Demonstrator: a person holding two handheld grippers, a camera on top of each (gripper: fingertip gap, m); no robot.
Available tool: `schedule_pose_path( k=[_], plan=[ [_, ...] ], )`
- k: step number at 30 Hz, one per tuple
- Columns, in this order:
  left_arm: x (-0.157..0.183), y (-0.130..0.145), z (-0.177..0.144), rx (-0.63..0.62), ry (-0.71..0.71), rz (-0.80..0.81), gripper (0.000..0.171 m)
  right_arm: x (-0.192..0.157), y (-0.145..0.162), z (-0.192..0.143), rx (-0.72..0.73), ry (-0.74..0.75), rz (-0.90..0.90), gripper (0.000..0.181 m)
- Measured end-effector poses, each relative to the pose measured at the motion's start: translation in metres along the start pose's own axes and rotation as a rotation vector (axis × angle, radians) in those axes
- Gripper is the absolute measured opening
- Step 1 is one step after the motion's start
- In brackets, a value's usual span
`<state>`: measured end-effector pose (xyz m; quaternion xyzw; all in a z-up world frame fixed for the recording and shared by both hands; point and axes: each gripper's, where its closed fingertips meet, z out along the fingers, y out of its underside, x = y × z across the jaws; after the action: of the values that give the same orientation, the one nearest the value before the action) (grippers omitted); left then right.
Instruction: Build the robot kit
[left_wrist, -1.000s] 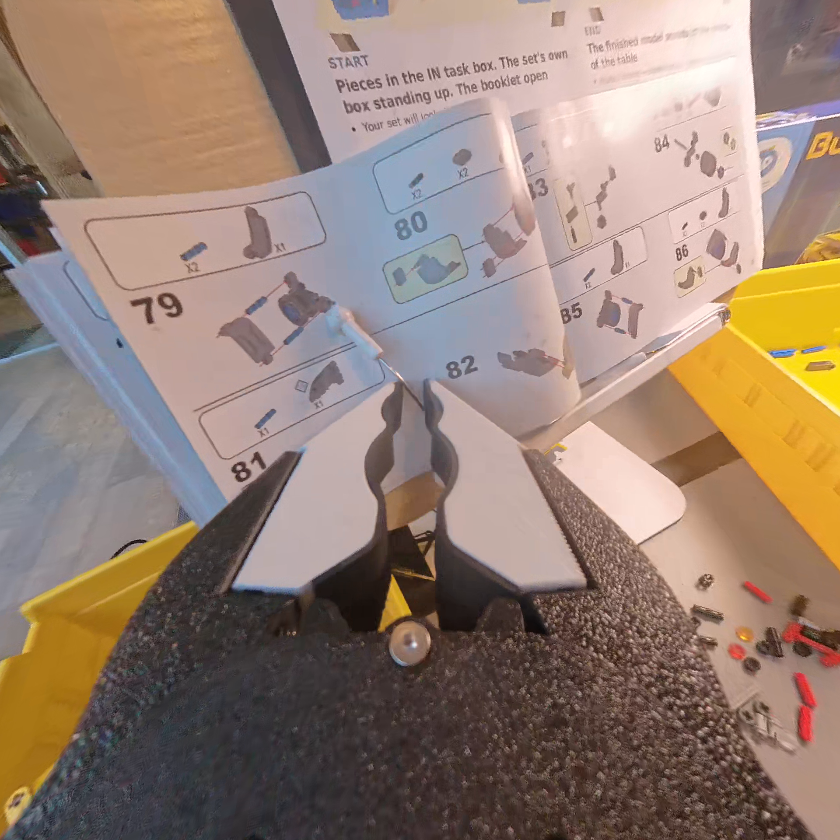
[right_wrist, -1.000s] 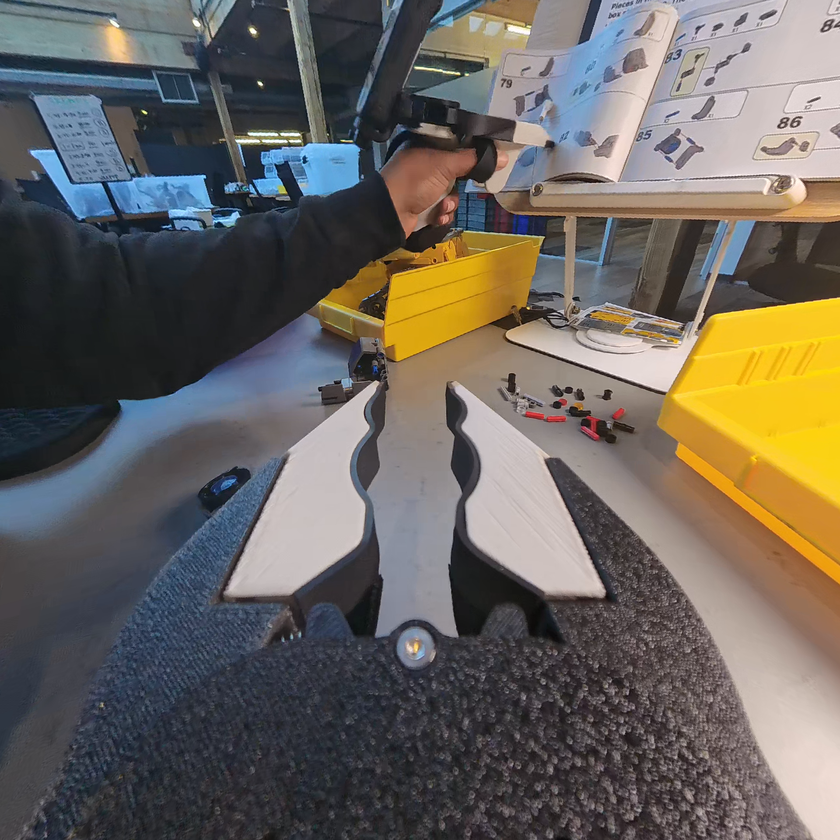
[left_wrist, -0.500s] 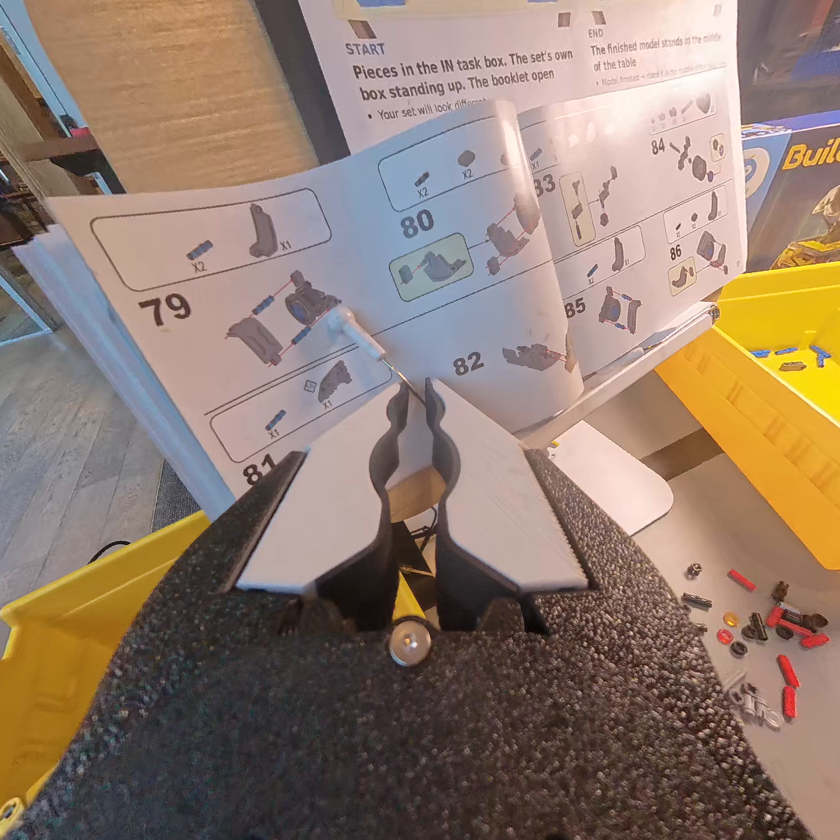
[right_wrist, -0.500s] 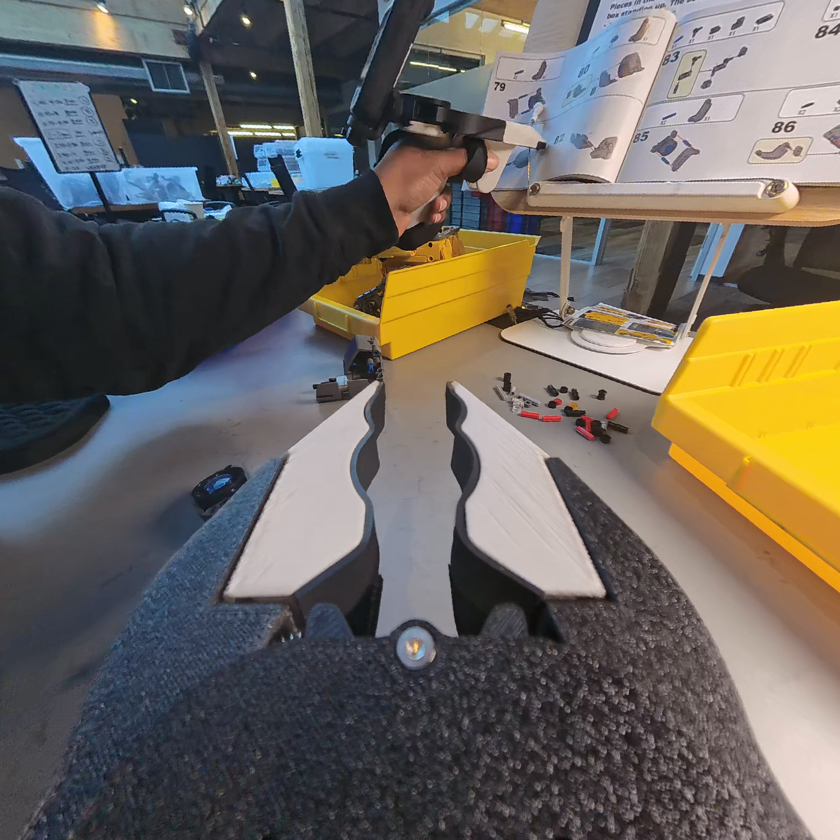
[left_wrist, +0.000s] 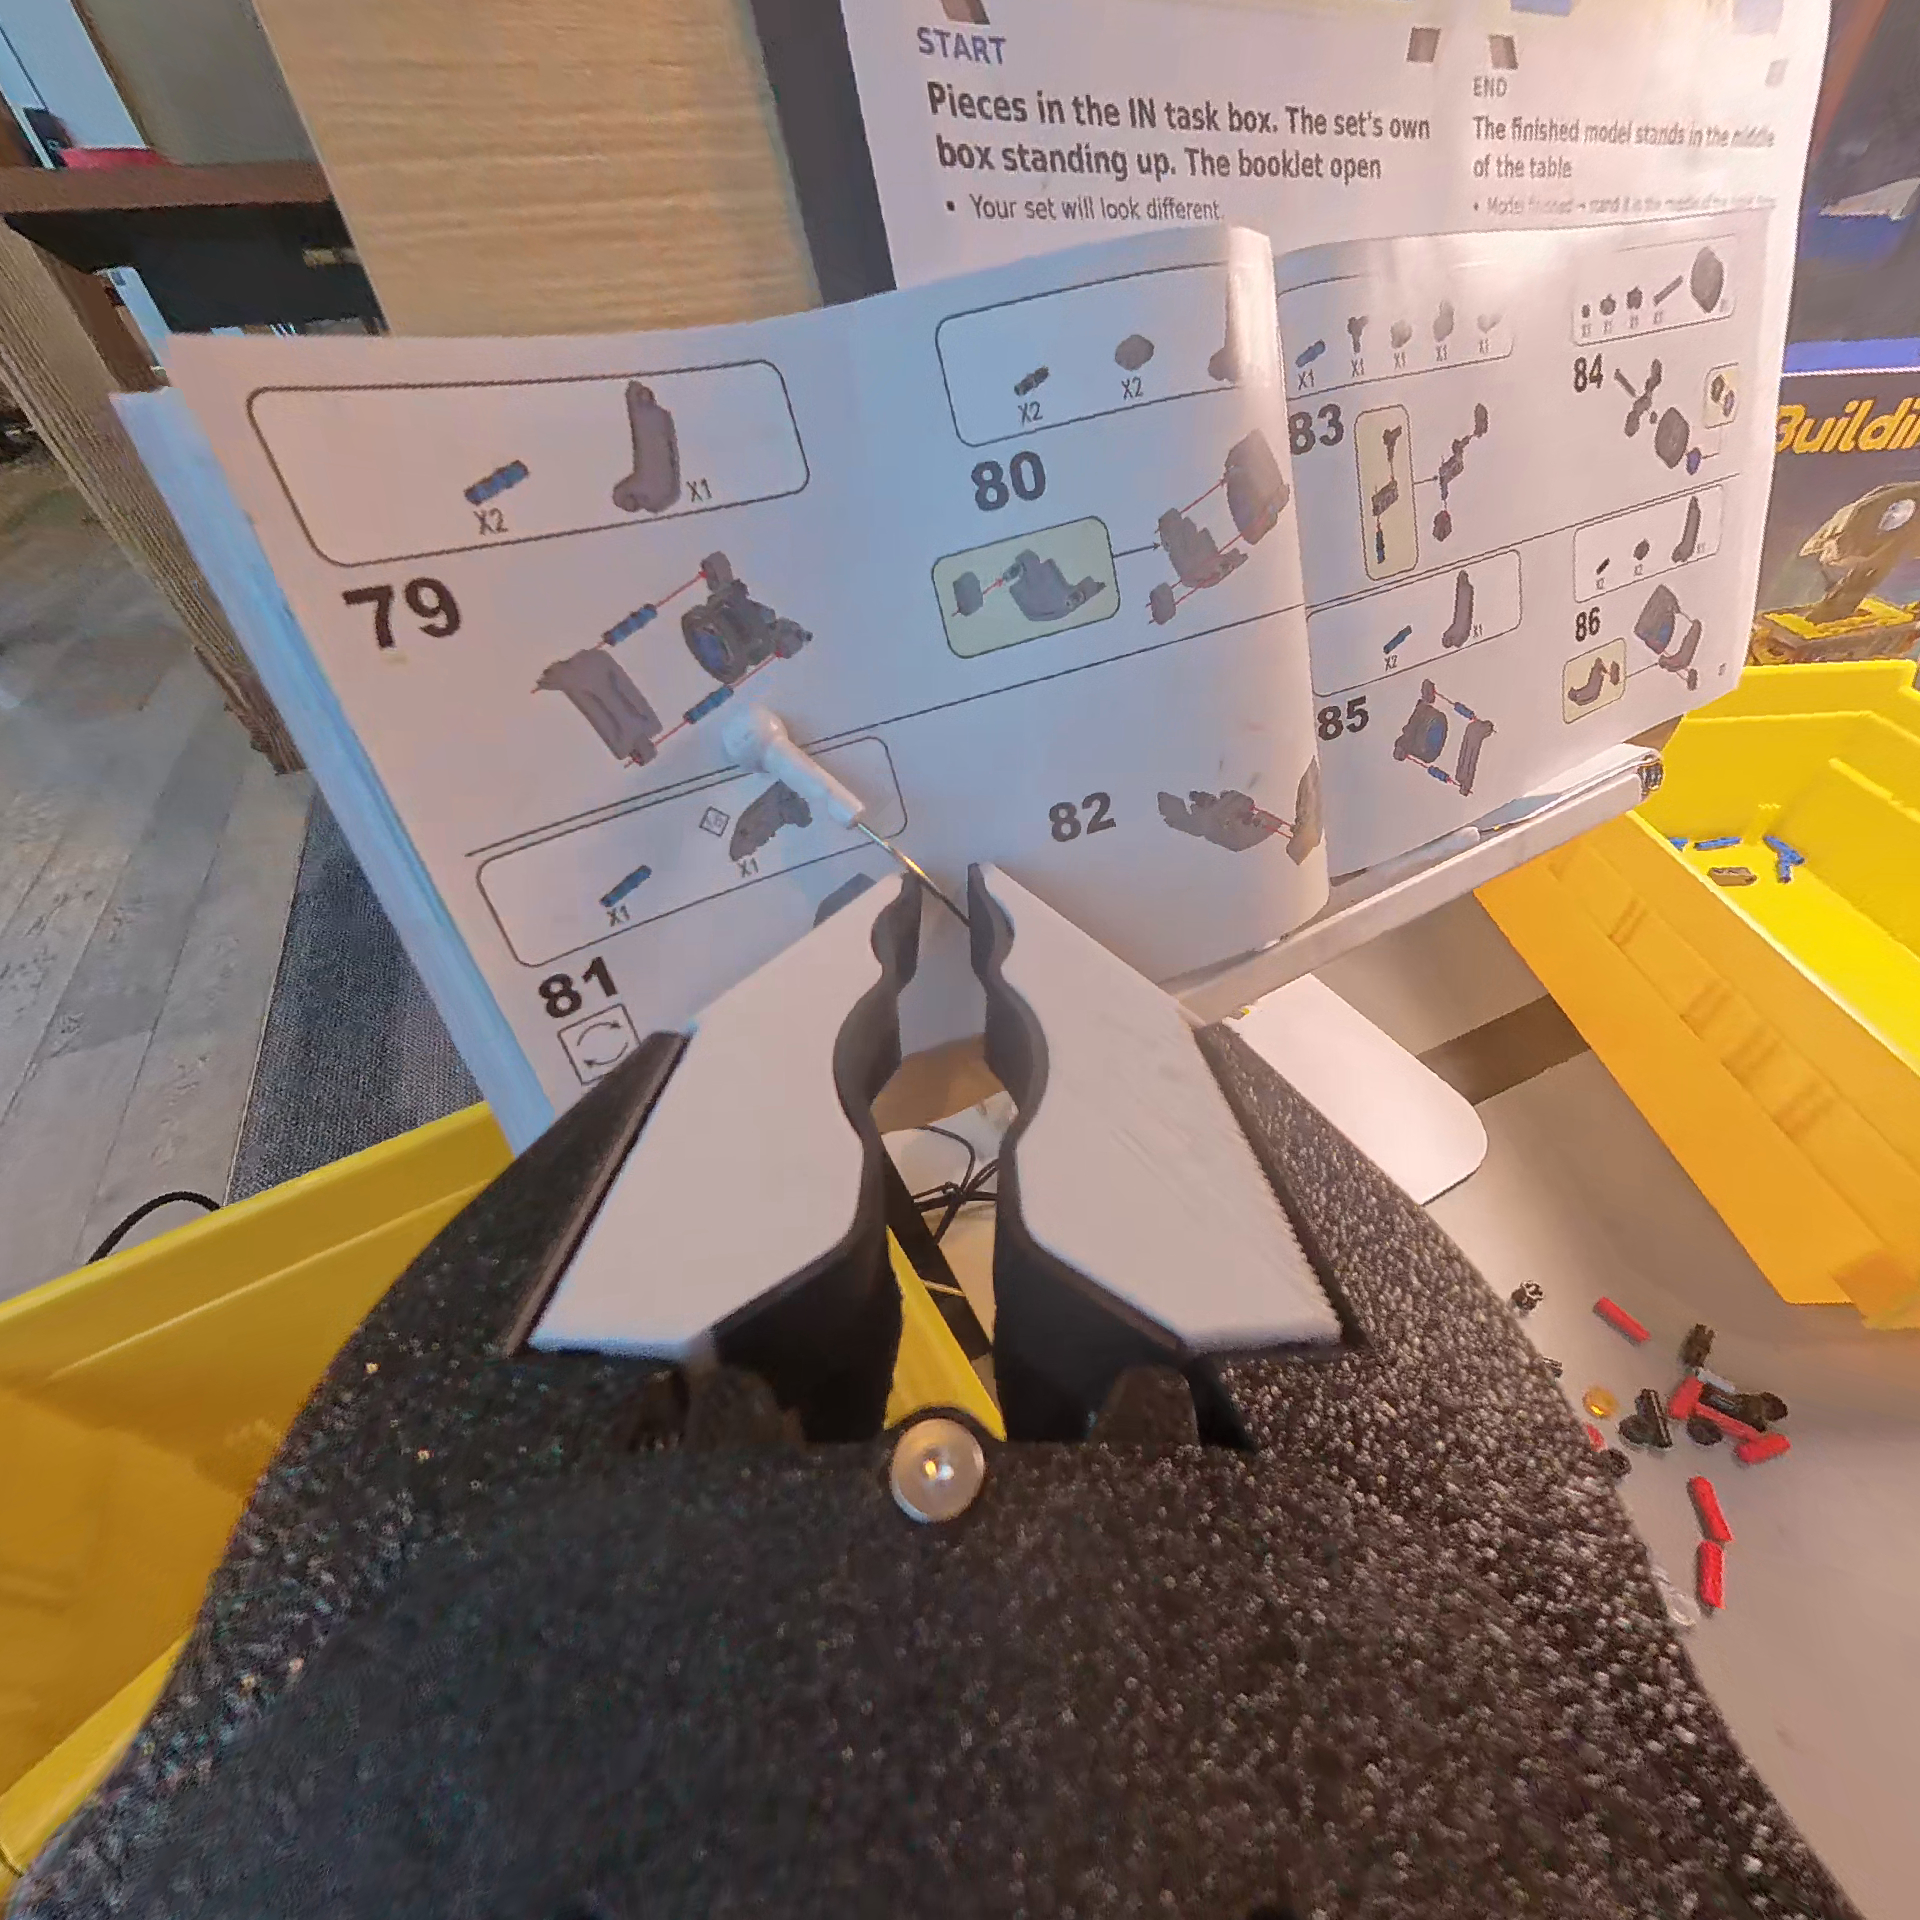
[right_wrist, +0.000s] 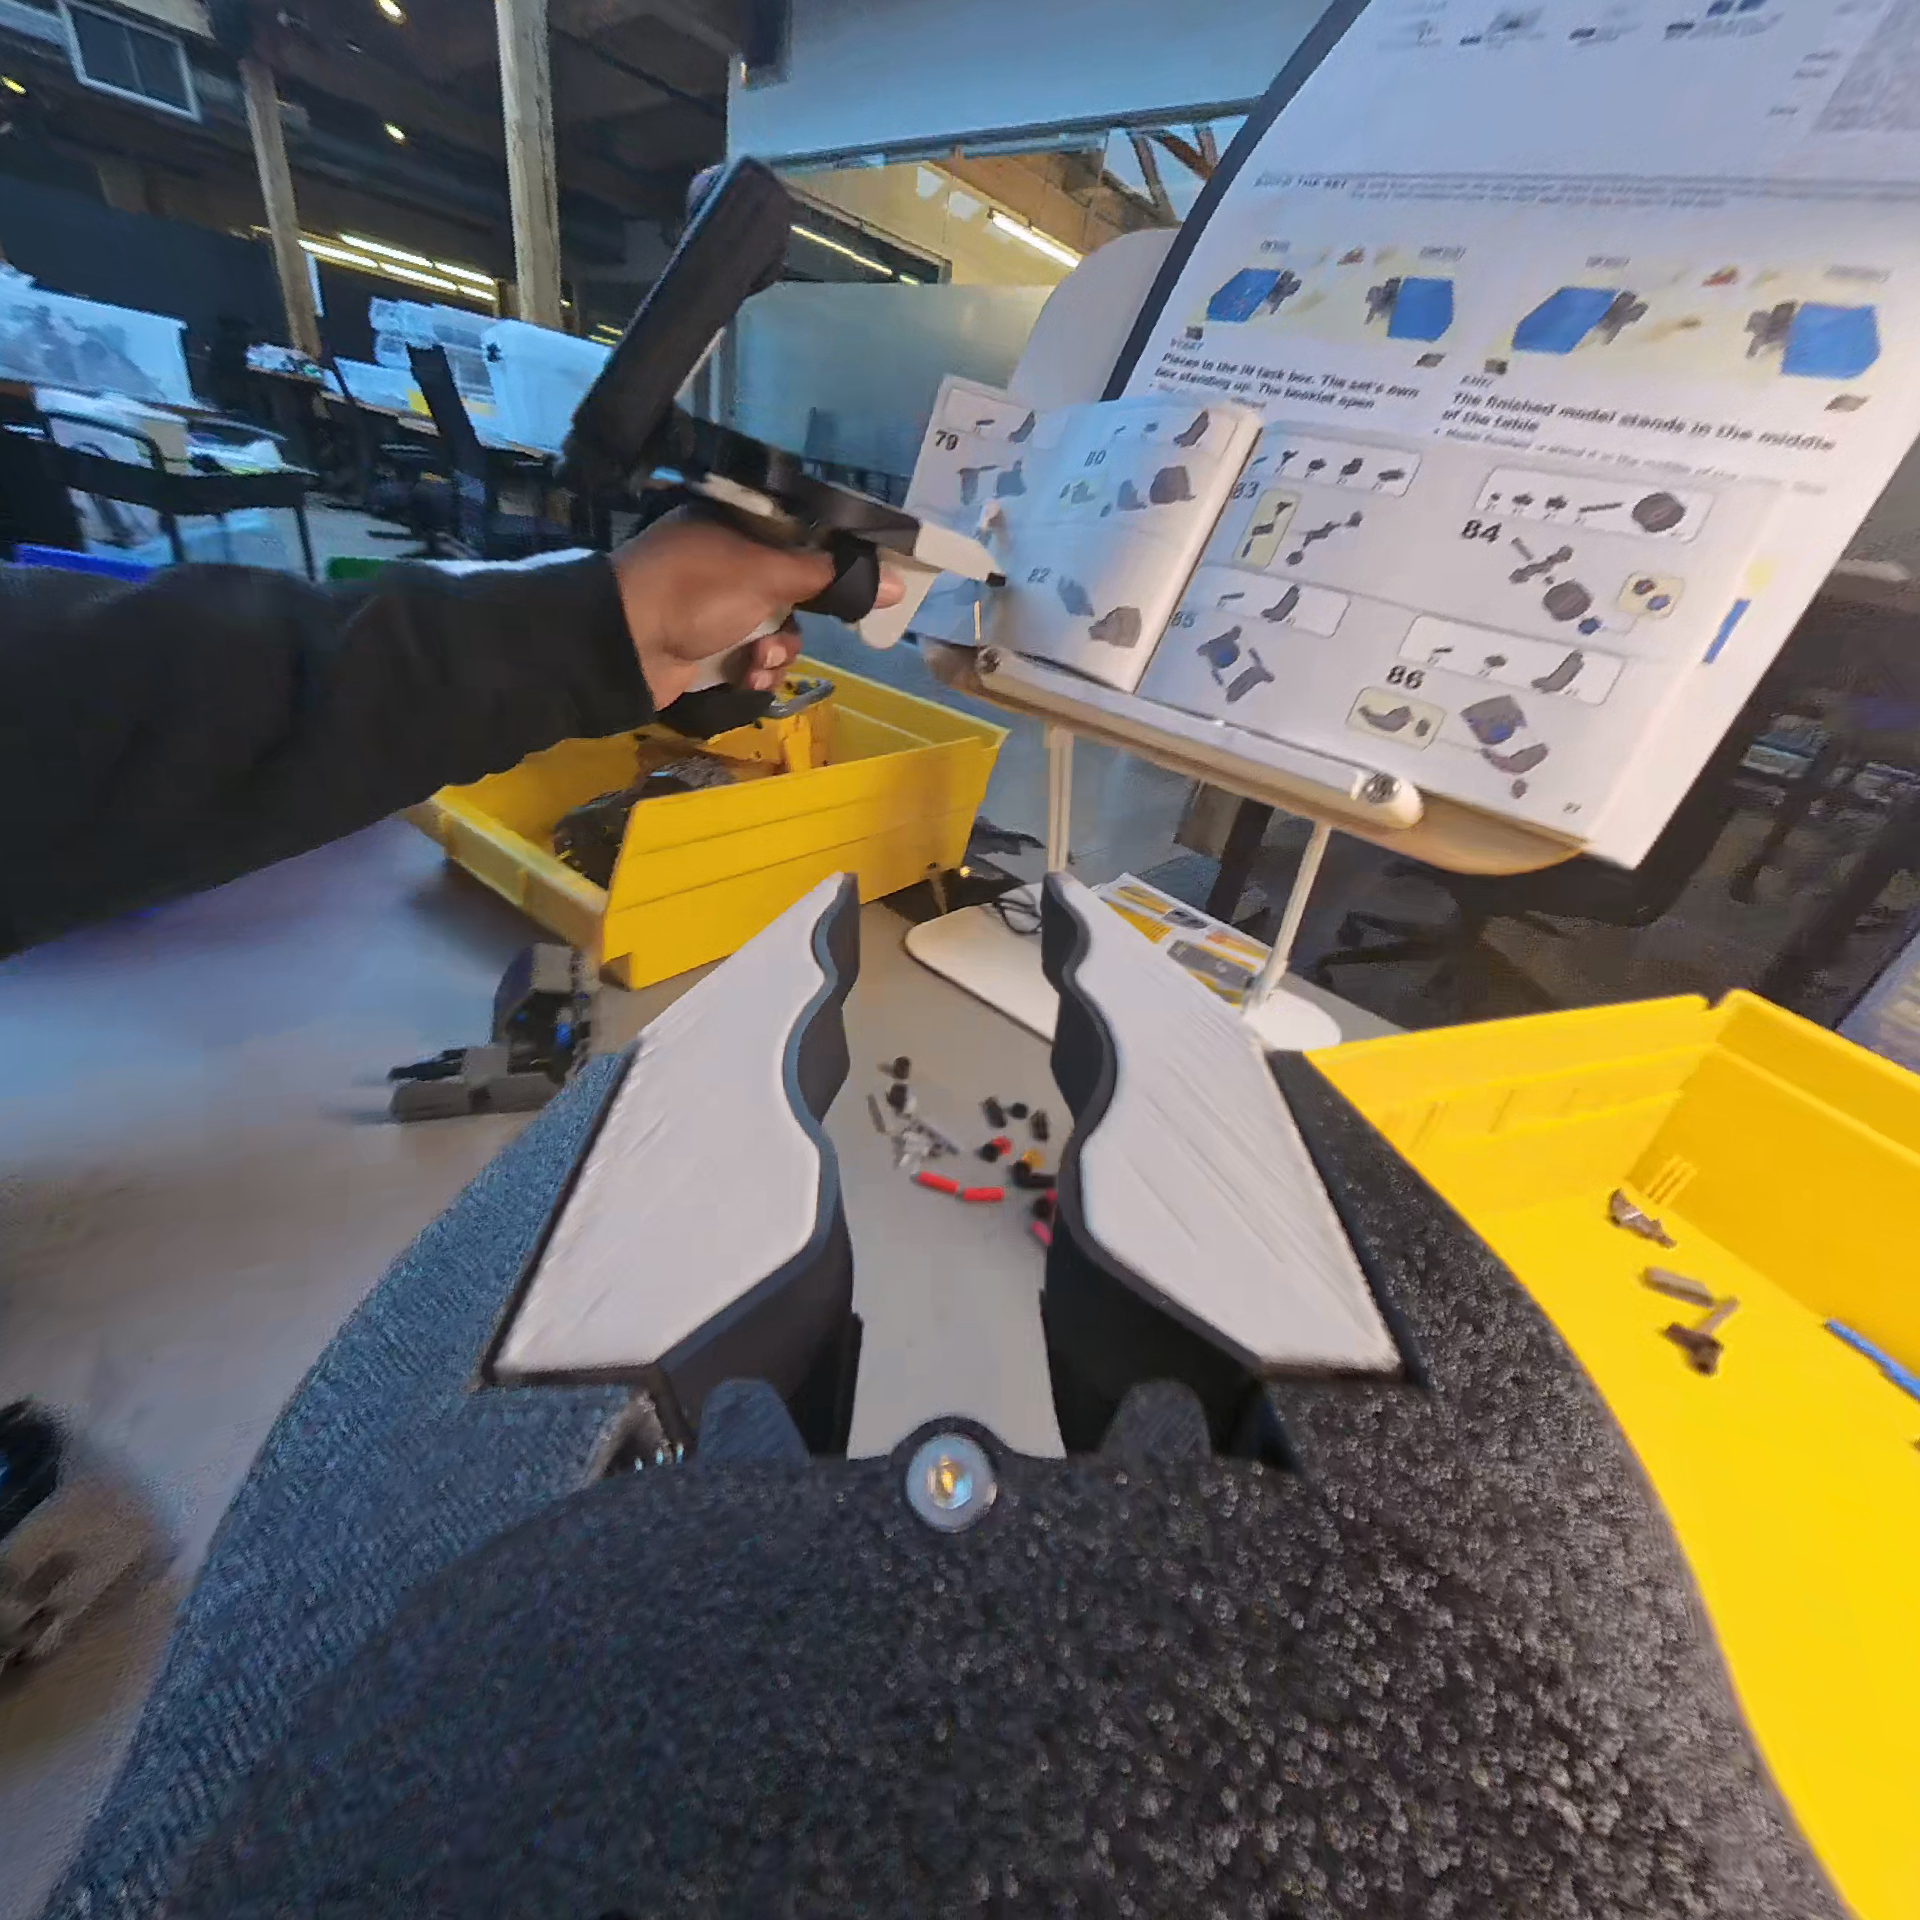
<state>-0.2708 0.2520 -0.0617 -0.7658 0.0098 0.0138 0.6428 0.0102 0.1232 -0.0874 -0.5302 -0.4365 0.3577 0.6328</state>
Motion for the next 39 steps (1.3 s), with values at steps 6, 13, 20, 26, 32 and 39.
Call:
schedule_pose_path(
  k=[6,13,20,26,32,39],
  plan=[
    [-0.004,0.007,-0.007,0.001,0.005,-0.08,0.009,0.059,-0.023,0.068,-0.031,0.128,-0.078,0.041],
    [-0.008,0.019,-0.015,0.013,0.018,-0.199,0.01,0.138,-0.008,0.135,-0.17,0.295,-0.144,0.066],
    [-0.008,0.027,-0.018,0.023,0.045,-0.265,0.011,0.186,0.008,0.172,-0.264,0.417,-0.193,0.092],
    [-0.004,0.027,-0.02,0.009,0.06,-0.239,0.011,0.195,0.016,0.179,-0.286,0.439,-0.224,0.093],
    [-0.001,0.027,-0.022,0.009,0.064,-0.235,0.01,0.199,0.017,0.18,-0.279,0.416,-0.221,0.093],
    [-0.001,0.029,-0.021,0.003,0.071,-0.25,0.012,0.197,0.017,0.177,-0.306,0.392,-0.242,0.092]
  ],
)
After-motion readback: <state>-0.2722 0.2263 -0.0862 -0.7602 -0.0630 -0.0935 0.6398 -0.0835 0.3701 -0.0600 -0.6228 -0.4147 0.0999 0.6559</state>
